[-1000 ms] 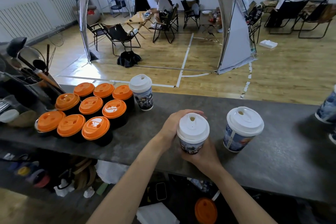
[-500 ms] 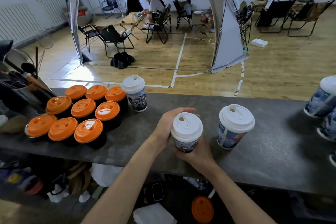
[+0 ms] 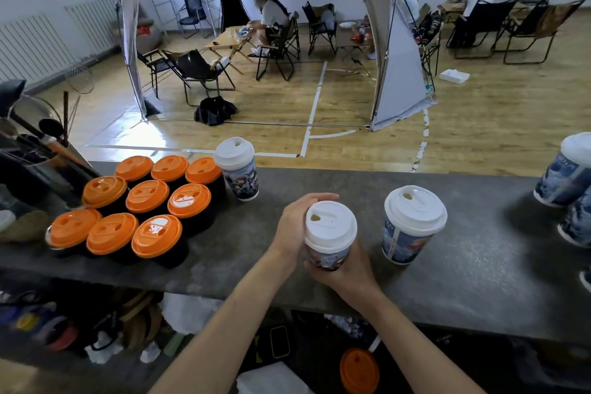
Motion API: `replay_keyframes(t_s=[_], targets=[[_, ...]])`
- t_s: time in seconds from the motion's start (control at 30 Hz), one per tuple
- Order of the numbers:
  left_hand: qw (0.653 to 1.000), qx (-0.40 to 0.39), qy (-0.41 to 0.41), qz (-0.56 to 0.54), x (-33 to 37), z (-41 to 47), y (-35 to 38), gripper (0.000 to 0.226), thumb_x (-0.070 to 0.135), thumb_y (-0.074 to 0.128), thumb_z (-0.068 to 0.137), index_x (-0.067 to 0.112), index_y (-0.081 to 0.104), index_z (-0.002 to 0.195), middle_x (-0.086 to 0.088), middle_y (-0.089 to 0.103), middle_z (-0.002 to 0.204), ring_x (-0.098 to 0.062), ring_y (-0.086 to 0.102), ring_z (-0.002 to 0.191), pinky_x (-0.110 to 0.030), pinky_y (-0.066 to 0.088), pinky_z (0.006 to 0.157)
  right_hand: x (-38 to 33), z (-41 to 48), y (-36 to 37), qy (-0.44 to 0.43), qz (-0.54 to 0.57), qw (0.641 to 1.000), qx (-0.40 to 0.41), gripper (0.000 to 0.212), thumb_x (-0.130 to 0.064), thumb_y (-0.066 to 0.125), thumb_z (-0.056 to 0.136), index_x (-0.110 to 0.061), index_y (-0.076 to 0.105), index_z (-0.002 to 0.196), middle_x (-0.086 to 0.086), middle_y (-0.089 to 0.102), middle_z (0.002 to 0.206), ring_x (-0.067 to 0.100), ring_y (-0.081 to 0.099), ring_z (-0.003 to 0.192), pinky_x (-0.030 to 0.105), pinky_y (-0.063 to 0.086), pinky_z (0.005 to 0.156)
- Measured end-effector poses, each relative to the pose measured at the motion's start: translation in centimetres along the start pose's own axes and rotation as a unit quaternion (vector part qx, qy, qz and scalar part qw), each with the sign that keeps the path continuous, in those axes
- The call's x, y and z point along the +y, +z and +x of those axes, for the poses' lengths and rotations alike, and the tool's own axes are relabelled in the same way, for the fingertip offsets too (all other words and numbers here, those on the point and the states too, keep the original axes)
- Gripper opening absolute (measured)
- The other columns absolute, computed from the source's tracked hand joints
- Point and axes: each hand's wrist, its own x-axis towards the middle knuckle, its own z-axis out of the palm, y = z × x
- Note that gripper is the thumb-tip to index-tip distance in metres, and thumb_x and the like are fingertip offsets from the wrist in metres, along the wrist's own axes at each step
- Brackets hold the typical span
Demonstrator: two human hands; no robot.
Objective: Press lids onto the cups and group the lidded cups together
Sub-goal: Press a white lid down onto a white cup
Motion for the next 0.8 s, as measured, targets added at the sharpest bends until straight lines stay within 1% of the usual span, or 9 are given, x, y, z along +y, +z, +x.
replay_keyframes(t_s=[0.07,0.13,0.27,0.37,0.47,0.53,0.63,0.7,0.8], targets=[[0.991,-0.120,-0.059,-0.002,1.3,0.6,-0.8,0.039,0.016,0.038,0.104,0.004,0.072,0.116,-0.014,0.077,0.111,-0.025,0.072,0.101,-0.032,0.057,0.089,0.0,0.0,-0.2,0.003,-0.006,1.000,-0.015,0.091,-0.036,0.096,0.061,-0.028,0.048,0.138,-0.017,0.062,0.132,-0.003,0.057,0.122,0.020,0.050,0.100],[0.982,-0.177,-0.058,0.025,1.7,0.9,-0.9,0.040,0.021,0.039,0.100,0.003,0.072,0.116,-0.017,0.075,0.113,-0.029,0.070,0.104,-0.035,0.055,0.091,-0.1,0.0,-0.2,0.002,-0.003,1.000,-0.016,0.089,-0.030,0.096,0.062,-0.026,0.049,0.138,-0.017,0.062,0.132,-0.003,0.058,0.122,0.018,0.049,0.101],[0.995,-0.092,-0.036,-0.007,0.9,0.6,-0.4,0.040,0.012,0.036,0.103,0.001,0.074,0.100,-0.023,0.076,0.104,-0.027,0.073,0.093,-0.032,0.058,0.084,-0.2,-0.1,-0.2,0.005,0.003,1.000,-0.012,0.092,-0.029,0.097,0.061,-0.027,0.048,0.139,-0.016,0.062,0.133,0.001,0.058,0.124,0.018,0.049,0.099],[0.998,-0.025,-0.017,-0.063,0.0,0.4,-0.4,0.036,0.010,0.040,0.103,0.001,0.075,0.098,-0.024,0.077,0.104,-0.026,0.073,0.092,-0.033,0.057,0.085,0.0,-0.2,0.0,0.010,0.008,1.000,0.012,0.091,-0.026,0.100,0.057,-0.025,0.047,0.132,-0.016,0.062,0.129,0.001,0.059,0.121,0.017,0.050,0.094],[0.997,0.061,0.010,-0.054,-0.3,-0.1,0.2,0.032,0.007,0.043,0.102,0.002,0.074,0.101,-0.018,0.078,0.102,-0.022,0.074,0.091,-0.029,0.058,0.081,0.2,-0.3,0.0,0.015,0.016,1.000,0.021,0.082,-0.022,0.099,0.059,-0.028,0.046,0.121,-0.018,0.061,0.123,-0.004,0.060,0.114,0.015,0.050,0.088],[0.997,0.037,-0.011,-0.065,0.1,0.2,0.1,0.031,0.006,0.042,0.102,0.005,0.073,0.104,-0.014,0.079,0.103,-0.024,0.073,0.091,-0.030,0.058,0.082,0.2,-0.2,-0.1,0.015,0.006,1.000,0.007,0.081,-0.025,0.098,0.060,-0.031,0.045,0.121,-0.019,0.060,0.124,-0.007,0.058,0.114,0.012,0.049,0.087],[0.995,-0.085,-0.041,-0.006,1.2,1.1,-0.7,0.030,0.013,0.044,0.103,0.008,0.071,0.114,-0.015,0.077,0.112,-0.026,0.072,0.098,-0.036,0.056,0.090,0.4,0.0,-0.3,0.017,0.000,1.000,-0.015,0.086,-0.030,0.096,0.061,-0.031,0.044,0.130,-0.017,0.060,0.130,-0.004,0.057,0.119,0.015,0.050,0.093],[0.988,-0.141,-0.052,0.019,1.5,1.4,-1.0,0.032,0.023,0.049,0.098,0.009,0.072,0.116,-0.015,0.076,0.115,-0.027,0.072,0.102,-0.037,0.055,0.093,0.4,0.0,-0.4,0.019,0.001,1.000,-0.024,0.090,-0.030,0.095,0.062,-0.031,0.043,0.136,-0.017,0.059,0.133,-0.003,0.056,0.122,0.015,0.049,0.095],[0.994,-0.099,-0.033,-0.021,1.1,1.2,-0.8,0.032,0.020,0.048,0.097,0.007,0.076,0.108,-0.015,0.077,0.109,-0.025,0.072,0.097,-0.037,0.055,0.090,0.1,-0.1,-0.4,0.014,0.006,1.000,-0.024,0.088,-0.025,0.093,0.065,-0.035,0.042,0.136,-0.019,0.059,0.133,-0.006,0.056,0.122,0.014,0.049,0.095]])
